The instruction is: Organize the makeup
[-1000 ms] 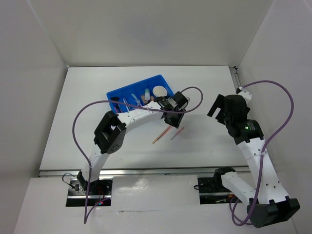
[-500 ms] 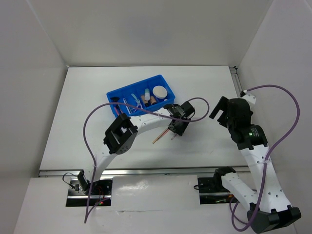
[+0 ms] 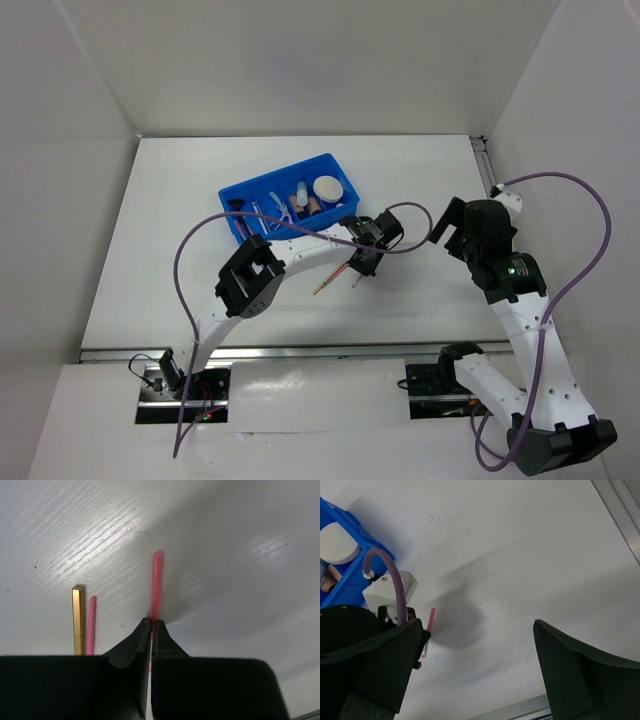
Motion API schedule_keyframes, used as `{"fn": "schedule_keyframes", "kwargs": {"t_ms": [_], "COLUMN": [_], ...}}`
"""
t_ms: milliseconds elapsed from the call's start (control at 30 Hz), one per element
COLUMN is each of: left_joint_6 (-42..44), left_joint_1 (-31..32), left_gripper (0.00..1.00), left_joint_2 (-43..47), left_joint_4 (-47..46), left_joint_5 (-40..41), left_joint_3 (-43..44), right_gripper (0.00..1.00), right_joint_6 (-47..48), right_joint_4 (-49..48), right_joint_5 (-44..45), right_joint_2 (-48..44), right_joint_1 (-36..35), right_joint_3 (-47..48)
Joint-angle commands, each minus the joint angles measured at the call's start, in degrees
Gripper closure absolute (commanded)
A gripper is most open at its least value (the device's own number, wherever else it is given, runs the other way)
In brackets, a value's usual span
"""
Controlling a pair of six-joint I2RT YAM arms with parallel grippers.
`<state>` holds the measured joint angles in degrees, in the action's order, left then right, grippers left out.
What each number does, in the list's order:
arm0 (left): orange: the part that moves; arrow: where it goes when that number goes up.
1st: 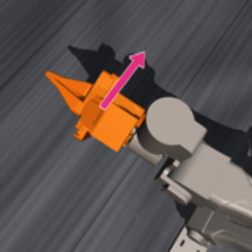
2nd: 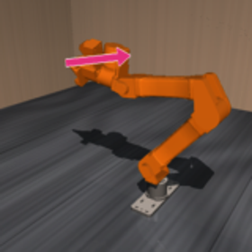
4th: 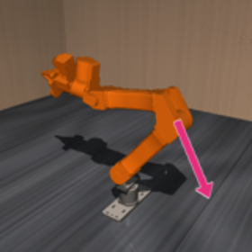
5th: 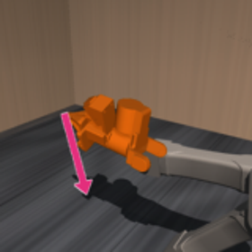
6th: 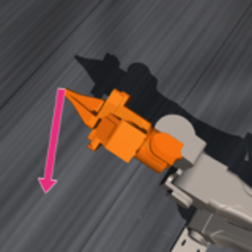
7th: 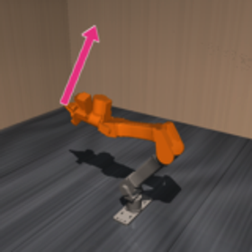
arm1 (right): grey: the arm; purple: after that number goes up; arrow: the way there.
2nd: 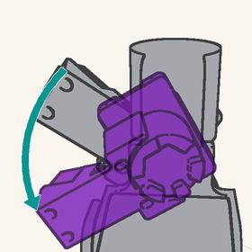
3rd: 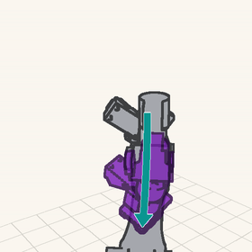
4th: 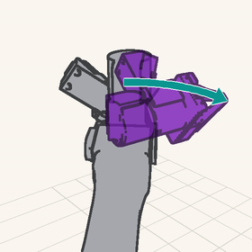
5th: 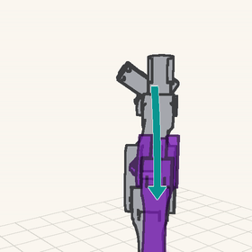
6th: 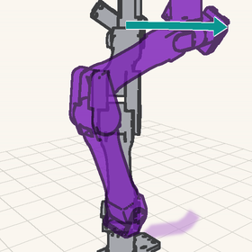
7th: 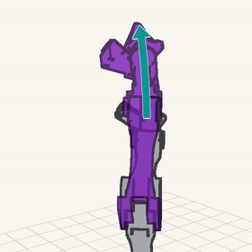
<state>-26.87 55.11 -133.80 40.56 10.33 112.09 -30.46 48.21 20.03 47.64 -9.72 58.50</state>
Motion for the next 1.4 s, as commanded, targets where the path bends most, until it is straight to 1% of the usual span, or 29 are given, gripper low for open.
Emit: {"fn": "schedule_keyframes", "kwargs": {"t_ms": [0,167,200,300,333,367,433,467,500,567,600,633,667,733,800,900,1000,1100,1167,1200,1233,1267,1300,1333,1367], "left_joint_6": [1.38,2.70,2.70,2.01,1.13,0.60,-0.54,-1.07,-1.60,-4.49,-5.46,-7.82,-9.24,-13.53,-15.13,-17.94,-20.14,-22.60,-23.13,-23.14,-22.61,-21.48,-20.77,-20.24,-18.32], "left_joint_1": [0.35,-0.18,-0.18,-3.33,-4.39,-6.84,-9.57,-12.72,-14.49,-18.09,-21.85,-23.63,-27.04,-30.14,-33.82,-36.47,-38.84,-39.64,-41.31,-41.31,-41.31,-41.31,-41.31,-41.31,-40.79], "left_gripper": [1.00,1.00,1.00,1.00,1.00,1.00,1.00,1.00,1.00,1.00,1.00,1.00,1.00,1.00,1.00,1.00,1.00,1.00,0.91,0.84,0.73,0.59,0.56,0.50,0.48], "left_joint_2": [0.55,6.43,9.58,15.13,18.89,20.75,24.44,27.59,28.84,30.52,31.05,31.66,31.67,31.06,30.27,27.46,24.48,21.92,20.86,20.25,19.72,19.11,19.10,19.62,21.37], "left_joint_4": [3.56,4.97,4.97,4.97,4.97,4.97,4.28,4.27,4.27,5.75,5.76,5.76,6.63,8.22,8.22,6.56,6.55,6.55,6.55,7.08,7.08,7.08,7.08,6.30,5.33], "left_joint_5": [1.79,2.42,2.42,0.14,0.13,-1.52,-2.76,-2.77,-3.73,-3.74,-3.74,-2.95,-2.25,-0.32,-0.31,-0.31,0.48,1.89,2.50,2.50,2.50,1.98,1.98,1.98,1.98], "left_joint_3": [2.16,1.29,0.50,-4.06,-5.21,-7.57,-10.13,-11.36,-13.20,-13.74,-14.79,-14.80,-15.49,-15.50,-16.03,-16.73,-15.59,-14.97,-14.97,-14.28,-13.31,-13.30,-12.61,-12.60,-13.56], "right_gripper": [0.00,0.00,0.00,0.00,0.00,0.00,0.00,0.00,0.00,0.00,0.00,0.00,0.00,0.00,0.00,0.00,0.00,0.00,0.00,0.00,0.00,0.00,0.00,0.00,0.00], "right_joint_6": [-0.57,-0.05,-0.04,-0.04,-0.04,-0.04,0.57,0.57,0.57,0.57,0.57,0.57,0.57,0.57,0.57,0.57,0.57,0.57,0.57,0.57,0.57,0.57,0.57,0.57,0.57], "right_joint_4": [-1.10,-1.10,-1.10,-1.10,-1.10,-1.10,-1.10,-1.71,-1.71,-1.71,-1.71,-1.71,-2.23,-2.24,-2.24,-2.24,-1.71,-1.10,-0.57,-0.57,-0.57,-0.57,-0.57,-0.57,-0.57], "right_joint_5": [0.10,0.10,0.10,0.62,0.62,0.62,0.62,0.62,0.62,0.62,0.62,0.10,0.10,-0.43,-0.43,-1.04,-1.05,-1.05,-0.52,-0.52,-0.52,-1.04,-1.05,-1.05,-1.57], "right_joint_2": [0.09,0.09,0.09,-0.43,-0.44,-0.44,-0.44,-0.44,-0.44,-0.44,0.08,0.09,0.09,0.09,0.61,0.61,0.61,0.61,0.61,1.14,1.14,1.75,1.76,2.28,2.28], "right_joint_1": [0.31,0.31,0.31,0.31,0.31,0.31,0.31,0.31,0.31,0.83,0.84,0.84,0.84,0.84,0.84,0.84,0.84,0.84,0.84,0.84,0.84,0.84,0.84,0.84,0.84], "right_joint_3": [1.70,2.23,2.23,2.23,2.23,2.23,2.23,2.23,2.23,2.23,2.23,2.23,2.23,2.23,2.23,2.23,2.75,2.76,2.76,2.76,3.28,3.29,3.29,3.29,3.29]}}
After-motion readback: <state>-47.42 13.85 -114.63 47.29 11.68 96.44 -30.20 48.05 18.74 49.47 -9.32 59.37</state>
